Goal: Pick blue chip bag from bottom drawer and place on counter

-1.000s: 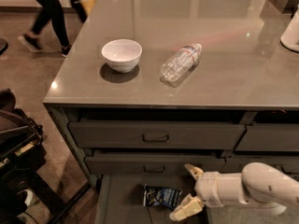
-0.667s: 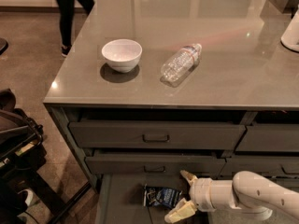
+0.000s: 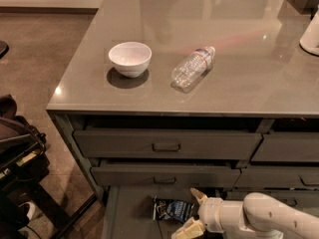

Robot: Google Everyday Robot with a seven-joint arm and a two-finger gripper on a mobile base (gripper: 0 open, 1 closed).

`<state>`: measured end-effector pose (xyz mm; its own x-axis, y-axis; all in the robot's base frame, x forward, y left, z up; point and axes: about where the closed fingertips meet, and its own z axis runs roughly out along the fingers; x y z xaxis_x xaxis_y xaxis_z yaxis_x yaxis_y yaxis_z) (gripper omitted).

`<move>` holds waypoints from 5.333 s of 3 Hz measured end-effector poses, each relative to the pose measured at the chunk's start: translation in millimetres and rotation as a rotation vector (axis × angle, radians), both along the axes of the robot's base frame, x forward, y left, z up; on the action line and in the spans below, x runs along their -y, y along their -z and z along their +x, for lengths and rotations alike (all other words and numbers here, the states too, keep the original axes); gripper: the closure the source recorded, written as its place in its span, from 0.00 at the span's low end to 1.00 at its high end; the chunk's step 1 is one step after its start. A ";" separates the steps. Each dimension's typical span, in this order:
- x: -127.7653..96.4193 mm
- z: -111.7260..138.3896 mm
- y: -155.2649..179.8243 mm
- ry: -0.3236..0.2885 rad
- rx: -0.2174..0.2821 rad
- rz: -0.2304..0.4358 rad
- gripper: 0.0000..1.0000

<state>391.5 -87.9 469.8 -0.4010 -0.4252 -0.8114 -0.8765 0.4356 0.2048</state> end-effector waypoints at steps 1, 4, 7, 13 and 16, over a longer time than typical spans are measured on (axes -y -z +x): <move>-10.2 23.8 30.3 0.053 0.072 0.056 0.00; -40.7 33.8 120.2 0.129 0.007 0.181 0.00; -43.9 65.9 217.4 0.217 0.009 0.228 0.00; -19.2 130.5 321.9 0.290 0.078 0.116 0.42; -19.3 130.5 321.9 0.290 0.078 0.117 1.00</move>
Offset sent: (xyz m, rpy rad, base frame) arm 0.0618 0.0514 -0.1642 0.2695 -0.0101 -0.1266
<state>522.0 -68.6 147.9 -0.4264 -0.2048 -0.8810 -0.7344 0.6470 0.2051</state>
